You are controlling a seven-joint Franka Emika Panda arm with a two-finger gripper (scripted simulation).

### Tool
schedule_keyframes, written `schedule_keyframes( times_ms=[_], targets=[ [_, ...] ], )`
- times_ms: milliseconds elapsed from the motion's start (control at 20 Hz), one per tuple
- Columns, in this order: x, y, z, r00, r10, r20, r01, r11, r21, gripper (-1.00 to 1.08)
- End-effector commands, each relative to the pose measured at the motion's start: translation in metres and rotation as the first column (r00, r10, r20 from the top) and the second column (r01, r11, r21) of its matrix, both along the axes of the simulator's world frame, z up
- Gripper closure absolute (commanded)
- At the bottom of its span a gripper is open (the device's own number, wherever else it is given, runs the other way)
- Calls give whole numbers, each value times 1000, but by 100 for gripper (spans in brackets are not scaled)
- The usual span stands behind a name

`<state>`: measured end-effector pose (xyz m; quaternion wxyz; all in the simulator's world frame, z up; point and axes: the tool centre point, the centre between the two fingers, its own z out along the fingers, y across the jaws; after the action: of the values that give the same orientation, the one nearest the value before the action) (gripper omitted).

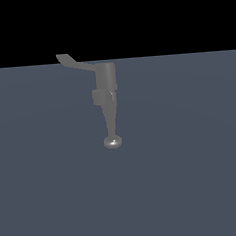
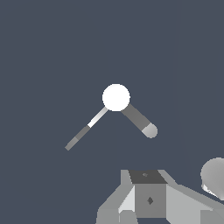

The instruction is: Turn on the faucet by rotating a designated handle.

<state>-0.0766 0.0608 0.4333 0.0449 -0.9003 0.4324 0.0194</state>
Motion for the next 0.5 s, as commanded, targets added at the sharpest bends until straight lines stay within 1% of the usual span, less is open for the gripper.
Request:
schedule_keyframes(
  times_ms=[0,200,450],
  targets=[
    [10,5,-9,998,-60,-8,60,998,-3,108],
    [25,12,-23,988,-154,-19,154,988,-11,108],
    [43,22,-42,963,-270,-29,269,963,-24,108]
  ],
)
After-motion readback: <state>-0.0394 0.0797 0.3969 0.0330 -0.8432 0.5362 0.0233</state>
